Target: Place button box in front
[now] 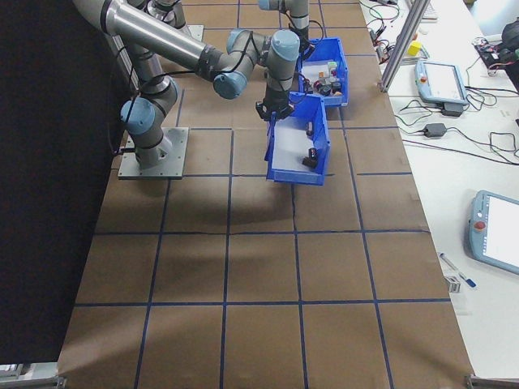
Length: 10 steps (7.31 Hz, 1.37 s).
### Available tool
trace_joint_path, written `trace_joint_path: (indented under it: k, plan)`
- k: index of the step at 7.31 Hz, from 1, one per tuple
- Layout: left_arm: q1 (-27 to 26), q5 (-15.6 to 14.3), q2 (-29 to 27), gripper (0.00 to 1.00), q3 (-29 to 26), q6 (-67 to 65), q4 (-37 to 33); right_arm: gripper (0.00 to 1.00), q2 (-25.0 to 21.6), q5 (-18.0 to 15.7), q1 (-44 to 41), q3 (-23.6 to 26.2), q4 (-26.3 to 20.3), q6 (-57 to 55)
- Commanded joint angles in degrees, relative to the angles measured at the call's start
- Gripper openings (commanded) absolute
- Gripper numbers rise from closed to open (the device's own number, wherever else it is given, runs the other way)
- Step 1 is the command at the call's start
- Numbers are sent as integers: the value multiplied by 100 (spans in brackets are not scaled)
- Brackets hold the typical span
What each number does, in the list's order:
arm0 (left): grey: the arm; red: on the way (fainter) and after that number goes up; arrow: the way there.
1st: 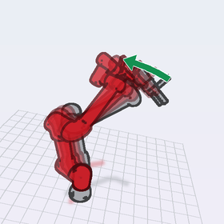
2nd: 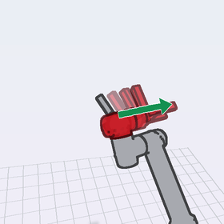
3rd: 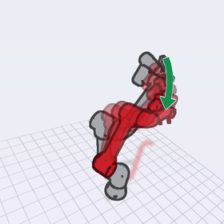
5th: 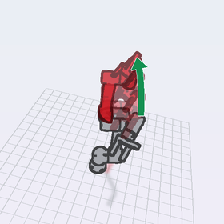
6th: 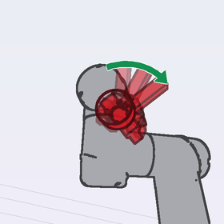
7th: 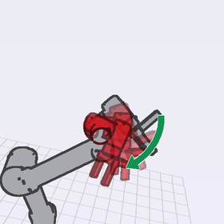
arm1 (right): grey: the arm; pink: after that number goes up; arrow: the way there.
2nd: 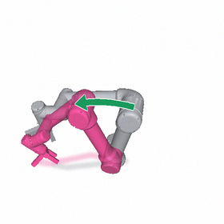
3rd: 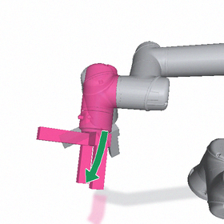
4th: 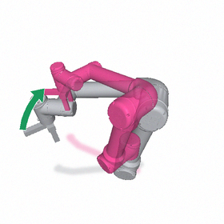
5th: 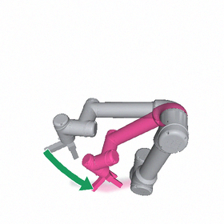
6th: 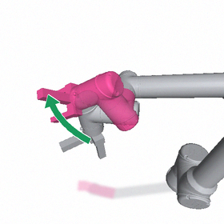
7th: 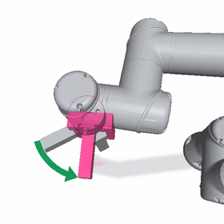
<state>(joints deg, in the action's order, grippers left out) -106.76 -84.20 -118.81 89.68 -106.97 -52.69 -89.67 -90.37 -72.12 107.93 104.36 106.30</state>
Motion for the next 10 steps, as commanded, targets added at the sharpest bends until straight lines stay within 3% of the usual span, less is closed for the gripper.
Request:
trace_joint_path:
  k: [1,2,4,6,9,10]
  plan:
    - [-3,-8,-37,63,-205,-176,-152,8,-6,-7,-13,9,-12,5]
    - [-12,0,58,99,-214,-123,-615,8,-41,-7,-13,79,-13,5]
    - [-12,-35,443,99,-267,856,-1293,8,-278,-7,-22,237,-4,-30]
    - [137,-735,1260,99,-232,3537,-2013,8,-610,-7,-31,710,5,-143]
    - [908,-729,2480,99,-232,7211,-3453,8,-1436,11,-101,1597,5,-390]
    - [1233,-686,2825,99,-119,8522,-3624,8,-1717,11,-258,1817,-4,-660]
